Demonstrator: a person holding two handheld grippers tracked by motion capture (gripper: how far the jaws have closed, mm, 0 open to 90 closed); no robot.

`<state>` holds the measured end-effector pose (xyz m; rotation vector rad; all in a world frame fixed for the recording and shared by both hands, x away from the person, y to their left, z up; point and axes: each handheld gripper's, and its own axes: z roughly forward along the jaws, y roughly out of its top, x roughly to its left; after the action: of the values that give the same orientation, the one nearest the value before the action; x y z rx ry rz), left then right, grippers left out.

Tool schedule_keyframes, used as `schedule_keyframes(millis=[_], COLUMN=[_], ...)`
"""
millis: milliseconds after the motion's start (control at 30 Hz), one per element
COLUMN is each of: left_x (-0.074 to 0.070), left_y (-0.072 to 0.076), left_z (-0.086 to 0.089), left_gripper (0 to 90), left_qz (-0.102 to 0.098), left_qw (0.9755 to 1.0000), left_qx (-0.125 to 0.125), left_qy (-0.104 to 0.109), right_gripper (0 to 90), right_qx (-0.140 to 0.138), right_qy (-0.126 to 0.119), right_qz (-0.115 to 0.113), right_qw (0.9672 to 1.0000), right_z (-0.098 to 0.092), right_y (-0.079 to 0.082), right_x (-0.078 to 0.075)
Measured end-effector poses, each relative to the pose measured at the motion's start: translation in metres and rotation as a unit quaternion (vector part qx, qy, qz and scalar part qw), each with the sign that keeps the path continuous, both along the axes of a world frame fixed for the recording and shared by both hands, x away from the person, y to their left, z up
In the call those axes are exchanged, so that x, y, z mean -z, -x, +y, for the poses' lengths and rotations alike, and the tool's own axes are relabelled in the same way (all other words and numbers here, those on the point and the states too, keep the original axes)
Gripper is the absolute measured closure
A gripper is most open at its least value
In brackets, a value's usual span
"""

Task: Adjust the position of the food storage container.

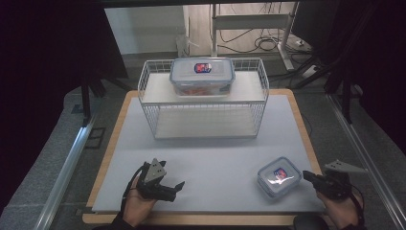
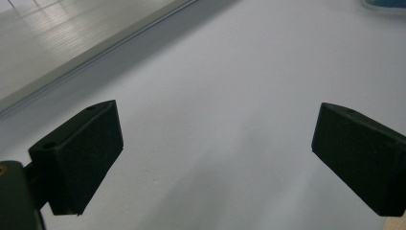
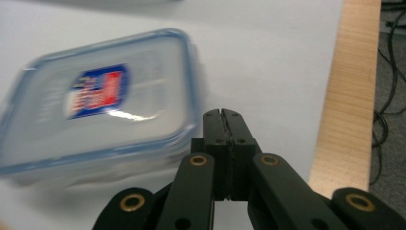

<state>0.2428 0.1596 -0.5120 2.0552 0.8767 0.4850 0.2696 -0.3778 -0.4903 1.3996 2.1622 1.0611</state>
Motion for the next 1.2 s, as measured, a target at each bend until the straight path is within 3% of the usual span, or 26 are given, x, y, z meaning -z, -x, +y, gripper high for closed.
schedule_keyframes(millis=[100, 200, 533, 767, 867, 967, 1200], left_x=[0.0, 0.0, -0.001, -0.002, -0.005, -0.006, -0.001], left_y=[0.0, 0.0, 0.0, 0.002, 0.004, 0.007, 0.012], left_z=[-0.001, -0.001, -0.001, -0.005, -0.008, -0.014, -0.028], left_gripper=[3.5, 3.5, 3.9, 4.5, 8.3, 15.3, 46.1], left_qz=[0.002, 0.004, 0.017, 0.037, 0.045, 0.047, 0.087], left_qw=[1.0, 1.0, 0.9997, 0.9992, 0.9987, 0.9986, 0.9948], left_qx=[0.001, 0.001, 0.003, 0.008, 0.009, 0.019, 0.05], left_qy=[0.001, 0.003, 0.016, 0.009, 0.02, 0.012, 0.018], right_gripper=[89.7, 89.7, 89.6, 89.6, 89.6, 89.6, 89.6], right_qx=[-0.004, -0.027, -0.065, -0.09, -0.099, -0.113, -0.147], right_qy=[0.003, -0.005, 0.005, -0.01, -0.006, -0.006, 0.004], right_qz=[0.011, 0.027, 0.043, 0.064, 0.07, 0.08, 0.092], right_qw=[0.9999, 0.9992, 0.9969, 0.9939, 0.9926, 0.9904, 0.9849], right_z=[-0.002, 0.0, 0.029, 0.052, 0.061, 0.071, 0.102], right_y=[-0.012, -0.019, -0.004, 0.008, 0.012, 0.012, 0.008], right_x=[0.006, 0.01, 0.009, 0.008, 0.008, 0.008, 0.013])
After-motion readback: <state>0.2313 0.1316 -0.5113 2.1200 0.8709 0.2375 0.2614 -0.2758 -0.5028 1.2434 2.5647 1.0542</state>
